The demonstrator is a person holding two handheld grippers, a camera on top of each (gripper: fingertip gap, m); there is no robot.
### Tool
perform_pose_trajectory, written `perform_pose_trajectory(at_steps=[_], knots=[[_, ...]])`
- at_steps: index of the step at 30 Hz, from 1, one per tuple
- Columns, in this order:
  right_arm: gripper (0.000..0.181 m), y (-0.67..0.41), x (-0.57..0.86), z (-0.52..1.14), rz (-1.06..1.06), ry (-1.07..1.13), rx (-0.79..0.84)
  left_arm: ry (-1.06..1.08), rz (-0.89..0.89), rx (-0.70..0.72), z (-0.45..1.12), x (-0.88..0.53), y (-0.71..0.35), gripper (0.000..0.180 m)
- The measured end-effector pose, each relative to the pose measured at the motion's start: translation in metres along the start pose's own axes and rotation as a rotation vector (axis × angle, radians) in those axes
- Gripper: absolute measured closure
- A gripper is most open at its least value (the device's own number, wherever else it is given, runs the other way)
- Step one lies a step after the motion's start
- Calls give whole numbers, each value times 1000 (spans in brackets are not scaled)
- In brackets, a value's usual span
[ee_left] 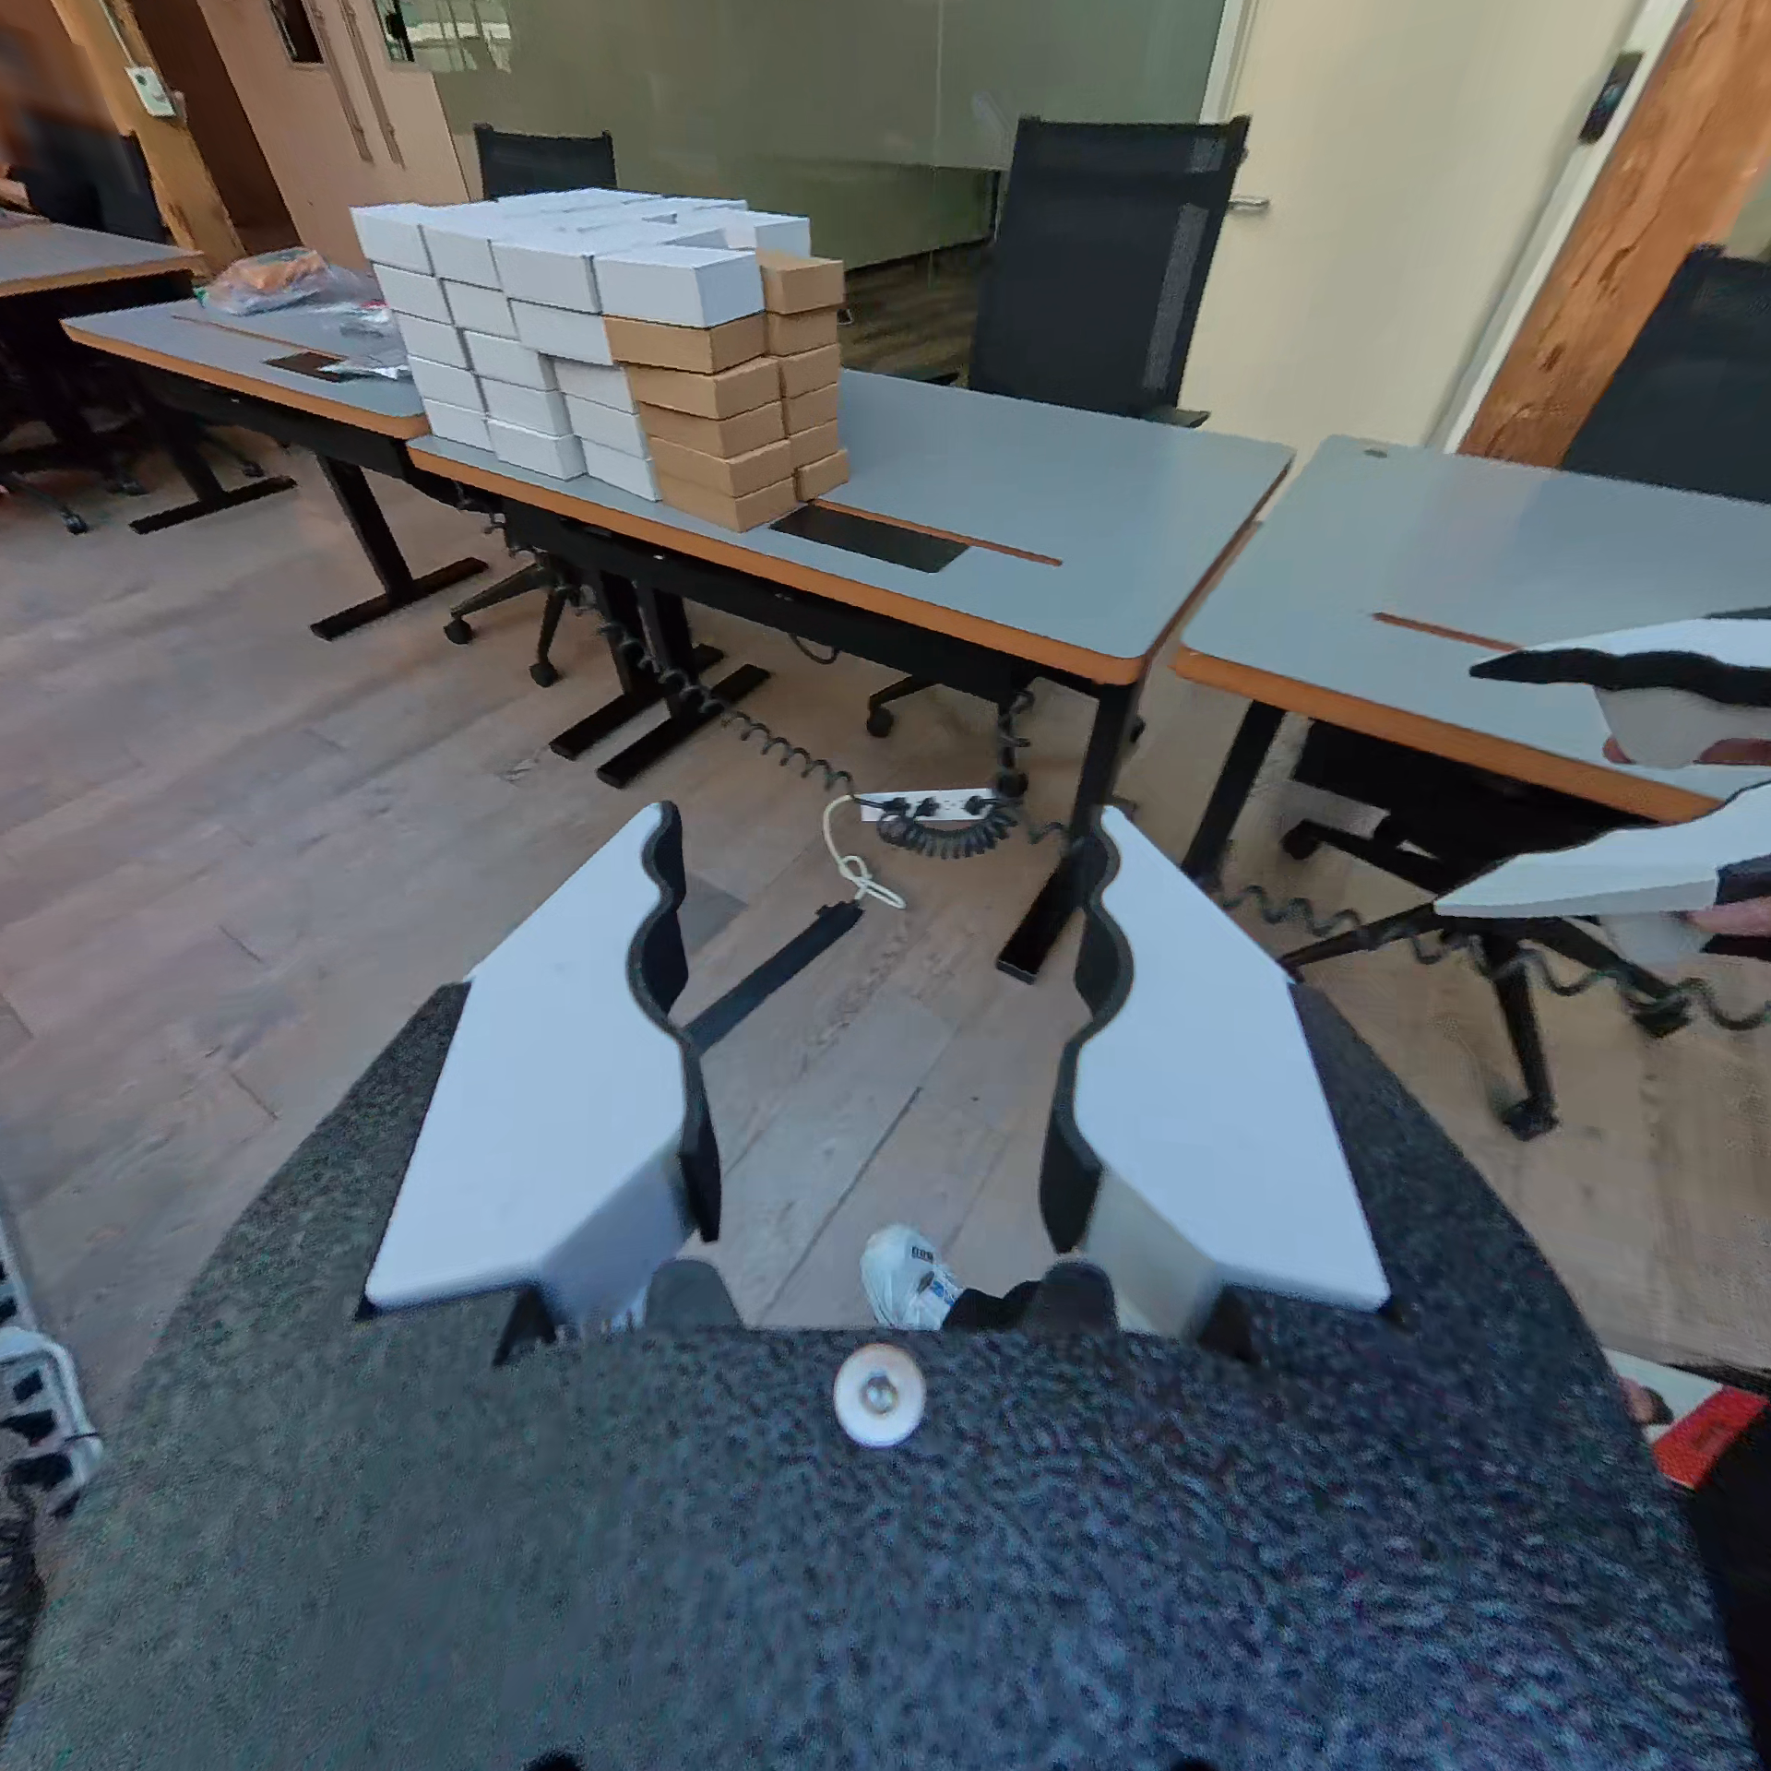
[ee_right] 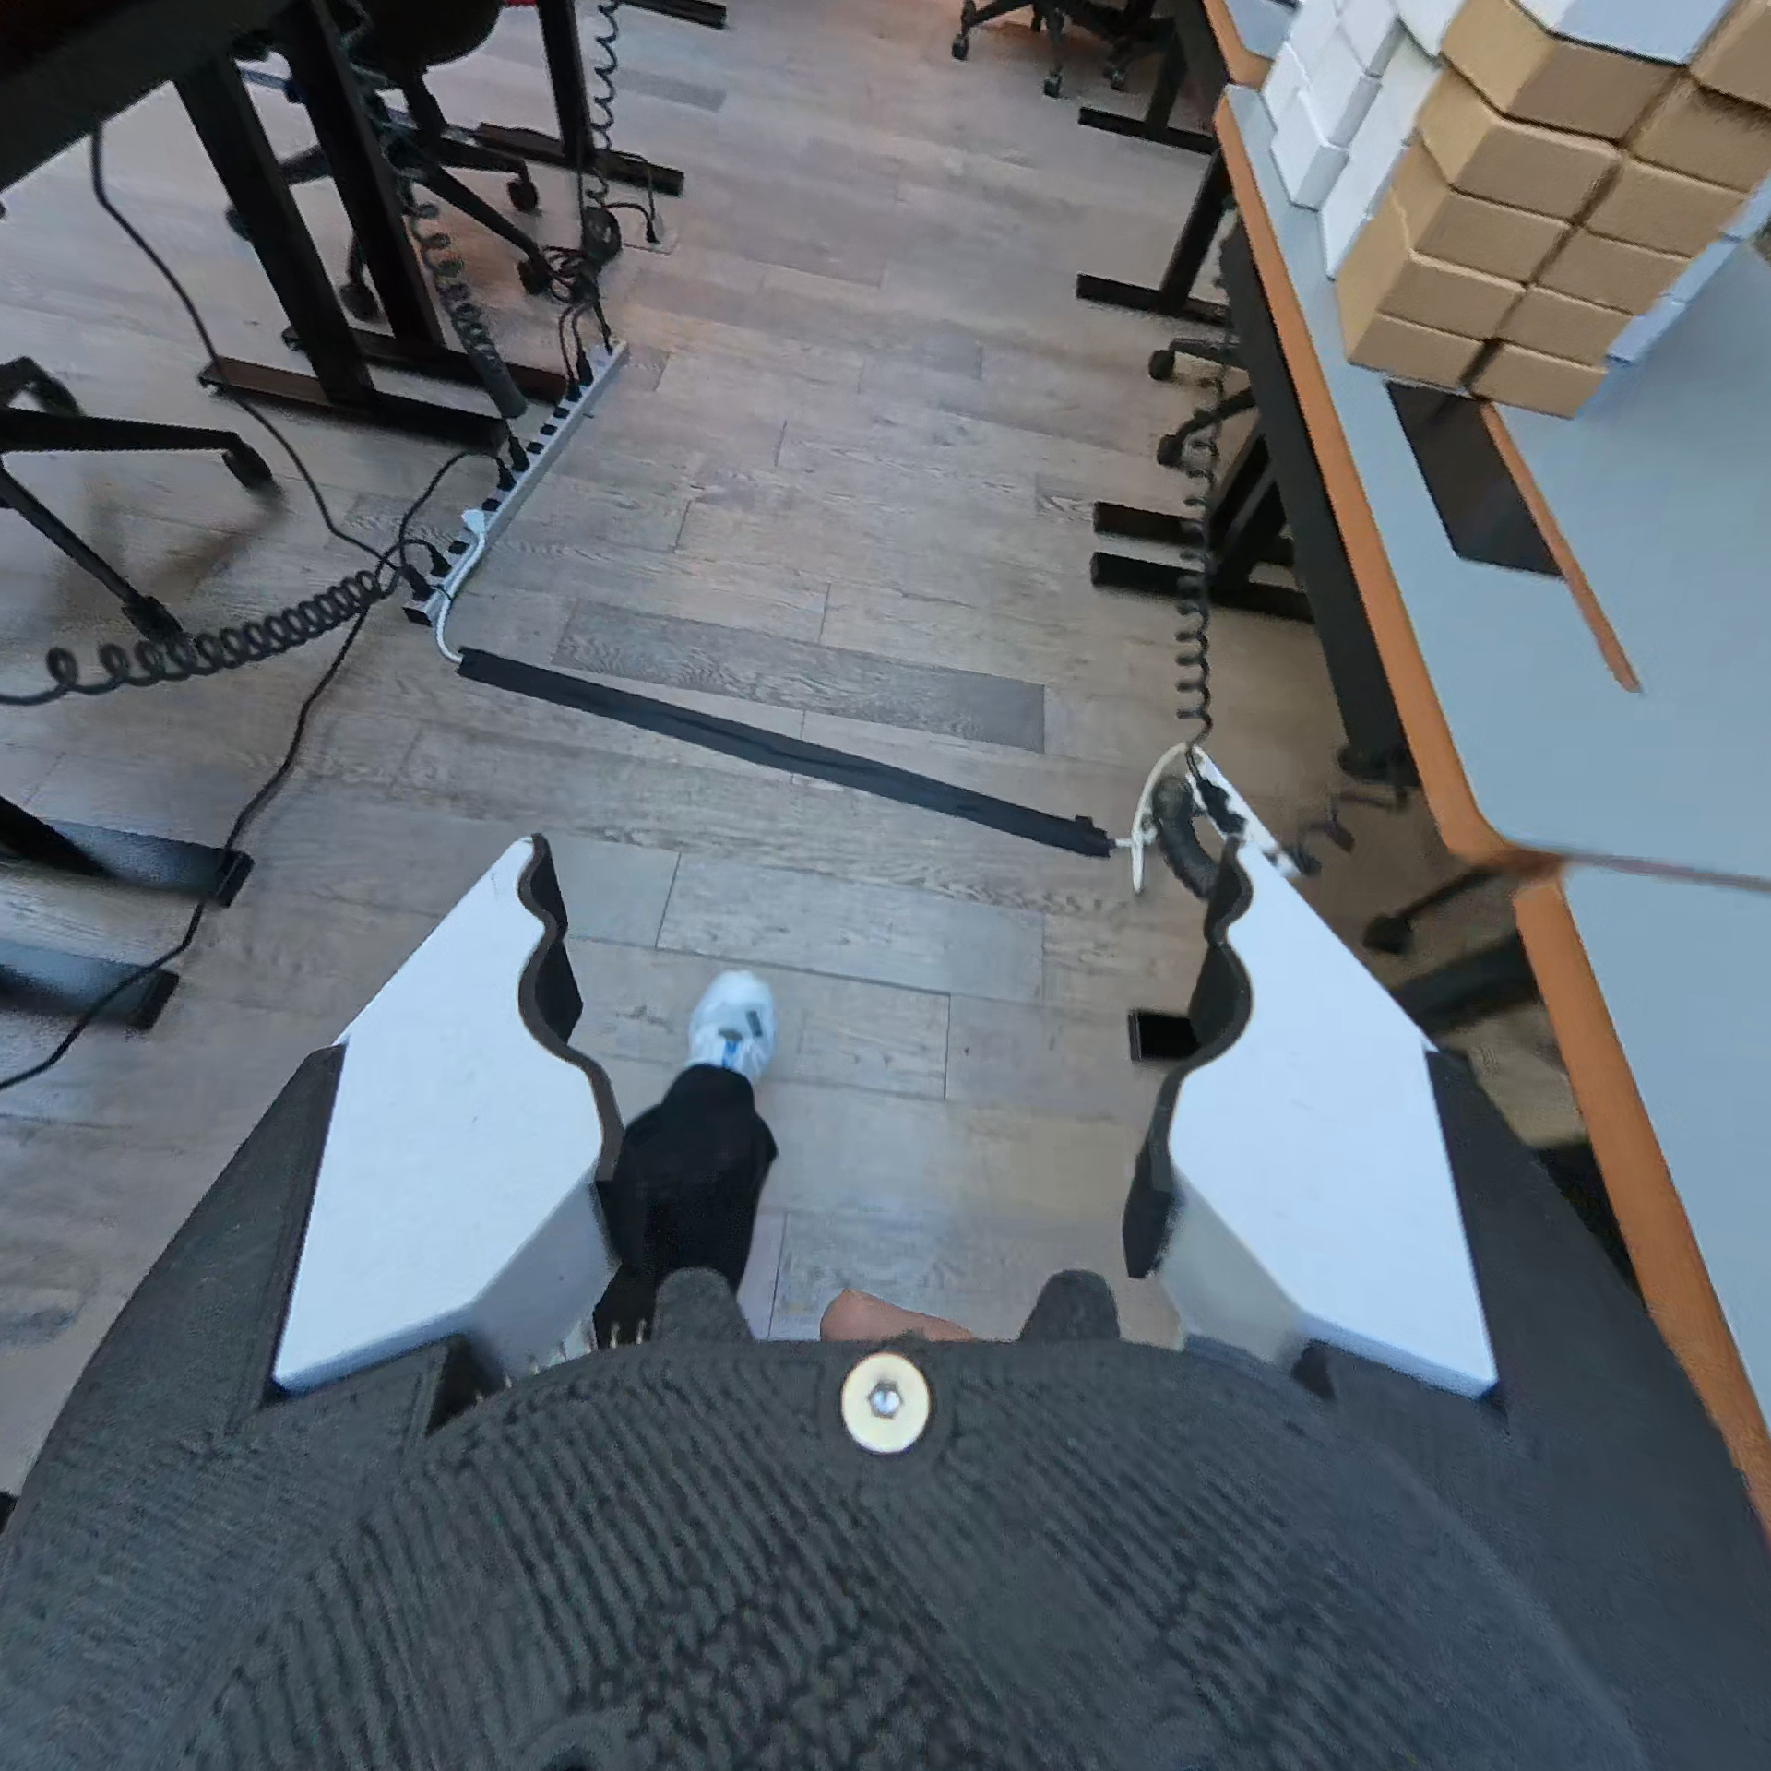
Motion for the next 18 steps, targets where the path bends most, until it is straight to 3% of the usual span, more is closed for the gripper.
perform_pose_trajectory(at_steps=[9,14,18], knots=[[55,-267,-59,420,-128,-320,212,-245,-106,-30,87,-344,-41,100],[57,-451,-132,587,-163,-462,342,-368,-118,-58,103,-514,-59,102],[58,-538,-187,717,-252,-528,415,-432,-162,-50,140,-662,-46,102]])
Point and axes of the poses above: each gripper's, where its closed fingertips meet, z out along the fingers, y out of its underside, x = y × z across the jaws, the point moved 5 cm from there along -z, back along the fingers, and after that the axes turned 7 degrees about y, right-handed, at the moved point
